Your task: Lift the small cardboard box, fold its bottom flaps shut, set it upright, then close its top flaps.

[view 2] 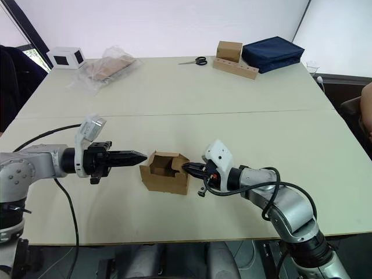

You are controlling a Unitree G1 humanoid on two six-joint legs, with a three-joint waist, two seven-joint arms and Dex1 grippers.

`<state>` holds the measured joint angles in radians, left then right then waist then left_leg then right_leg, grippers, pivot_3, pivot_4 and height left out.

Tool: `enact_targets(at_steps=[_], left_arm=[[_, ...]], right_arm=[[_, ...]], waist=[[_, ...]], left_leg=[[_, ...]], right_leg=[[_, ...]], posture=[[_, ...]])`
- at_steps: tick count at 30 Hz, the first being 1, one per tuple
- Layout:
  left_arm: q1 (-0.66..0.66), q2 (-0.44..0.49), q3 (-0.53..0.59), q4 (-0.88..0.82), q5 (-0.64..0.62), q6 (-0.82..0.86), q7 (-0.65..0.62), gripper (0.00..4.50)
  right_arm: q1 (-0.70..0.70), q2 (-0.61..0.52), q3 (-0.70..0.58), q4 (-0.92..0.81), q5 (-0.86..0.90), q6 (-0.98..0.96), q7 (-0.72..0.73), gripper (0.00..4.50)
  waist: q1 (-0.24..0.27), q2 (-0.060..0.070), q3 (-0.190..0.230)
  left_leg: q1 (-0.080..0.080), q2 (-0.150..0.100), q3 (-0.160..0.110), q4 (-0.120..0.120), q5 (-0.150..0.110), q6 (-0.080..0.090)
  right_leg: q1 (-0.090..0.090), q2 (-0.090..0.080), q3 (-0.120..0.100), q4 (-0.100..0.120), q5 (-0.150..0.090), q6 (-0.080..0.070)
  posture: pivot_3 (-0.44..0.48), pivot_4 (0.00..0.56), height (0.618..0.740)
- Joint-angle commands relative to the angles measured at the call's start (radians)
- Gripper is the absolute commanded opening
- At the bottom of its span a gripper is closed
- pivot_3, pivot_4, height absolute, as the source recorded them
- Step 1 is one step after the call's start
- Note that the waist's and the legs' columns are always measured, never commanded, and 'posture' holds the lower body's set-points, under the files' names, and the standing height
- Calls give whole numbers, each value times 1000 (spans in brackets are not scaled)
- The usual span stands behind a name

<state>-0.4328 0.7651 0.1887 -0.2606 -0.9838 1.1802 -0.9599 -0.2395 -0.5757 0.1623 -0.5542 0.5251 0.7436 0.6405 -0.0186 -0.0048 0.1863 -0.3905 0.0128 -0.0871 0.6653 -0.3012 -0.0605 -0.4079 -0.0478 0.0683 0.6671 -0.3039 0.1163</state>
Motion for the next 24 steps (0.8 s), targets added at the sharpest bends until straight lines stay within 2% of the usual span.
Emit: enact_targets(at_steps=[1, 14, 21, 24], left_arm=[[13, -10, -14, 33, 57, -63, 32, 22], [29, -63, -169, 41, 187, -157, 50, 22], [28, -72, -196, 41, 218, -187, 48, 22], [11, -69, -174, 21, 192, -181, 33, 22]], right_arm=[[-2, 7, -34, -21, 19, -19, 12, 0], [-15, 7, -13, -23, 12, -11, 24, 0], [-14, -3, 23, -17, -13, 2, 28, 0], [-18, 4, 25, -11, -18, 5, 23, 0]], waist=[[-1, 0, 0], [1, 0, 0], [4, 0, 0], [4, 0, 0]], left_leg=[[0, 0, 0, 0, 0, 0], [0, 0, 0, 0, 0, 0], [0, 0, 0, 0, 0, 0], [0, 0, 0, 0, 0, 0]], right_leg=[[0, 0, 0, 0, 0, 0], [0, 0, 0, 0, 0, 0], [0, 0, 0, 0, 0, 0], [0, 0, 0, 0, 0, 0]], posture=[[0, 150, 740], [0, 150, 740], [0, 150, 740], [0, 150, 740]])
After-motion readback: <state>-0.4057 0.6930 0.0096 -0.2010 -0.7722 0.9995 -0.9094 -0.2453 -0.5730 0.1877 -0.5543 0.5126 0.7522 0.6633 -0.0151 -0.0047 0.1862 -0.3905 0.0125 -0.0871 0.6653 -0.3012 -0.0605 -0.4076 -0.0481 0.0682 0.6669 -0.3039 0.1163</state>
